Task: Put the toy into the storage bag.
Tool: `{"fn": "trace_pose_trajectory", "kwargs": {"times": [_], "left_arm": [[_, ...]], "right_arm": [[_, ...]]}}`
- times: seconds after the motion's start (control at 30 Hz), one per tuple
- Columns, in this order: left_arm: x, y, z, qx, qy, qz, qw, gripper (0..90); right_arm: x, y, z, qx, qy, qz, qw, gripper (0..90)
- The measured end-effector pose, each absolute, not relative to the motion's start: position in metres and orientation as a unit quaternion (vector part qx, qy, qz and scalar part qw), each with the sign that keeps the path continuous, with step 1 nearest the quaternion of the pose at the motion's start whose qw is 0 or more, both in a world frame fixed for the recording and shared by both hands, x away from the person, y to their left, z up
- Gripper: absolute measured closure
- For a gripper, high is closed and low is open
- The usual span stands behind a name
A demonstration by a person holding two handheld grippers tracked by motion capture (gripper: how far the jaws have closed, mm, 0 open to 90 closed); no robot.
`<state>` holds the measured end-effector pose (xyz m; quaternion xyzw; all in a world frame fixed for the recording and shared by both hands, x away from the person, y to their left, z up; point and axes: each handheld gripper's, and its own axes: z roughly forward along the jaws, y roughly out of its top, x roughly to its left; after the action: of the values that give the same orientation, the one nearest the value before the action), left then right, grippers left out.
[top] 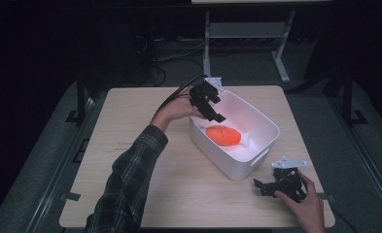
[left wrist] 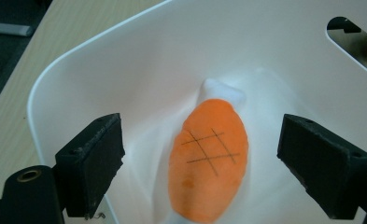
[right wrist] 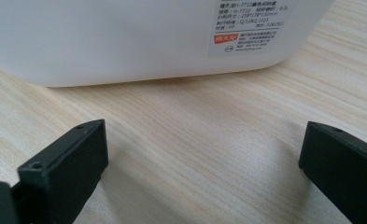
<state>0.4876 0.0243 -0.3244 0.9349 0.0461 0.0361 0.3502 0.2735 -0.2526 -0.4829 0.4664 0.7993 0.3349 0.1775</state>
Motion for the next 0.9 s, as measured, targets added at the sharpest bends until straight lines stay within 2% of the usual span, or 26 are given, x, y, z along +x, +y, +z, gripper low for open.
{"fn": "trace_pose_trajectory", "kwargs": {"times": [0.37,0.9], "left_arm": [[0.476,0.054,-0.310,0.919,0.070,0.035,0.387,13.9],[0.451,0.108,-0.309,0.906,0.129,0.080,0.395,14.2]], "right_arm": [[0.274,-0.253,-0.483,0.466,0.799,0.335,0.177,0.7],[0.274,-0.253,-0.483,0.465,0.800,0.335,0.177,0.7]]}}
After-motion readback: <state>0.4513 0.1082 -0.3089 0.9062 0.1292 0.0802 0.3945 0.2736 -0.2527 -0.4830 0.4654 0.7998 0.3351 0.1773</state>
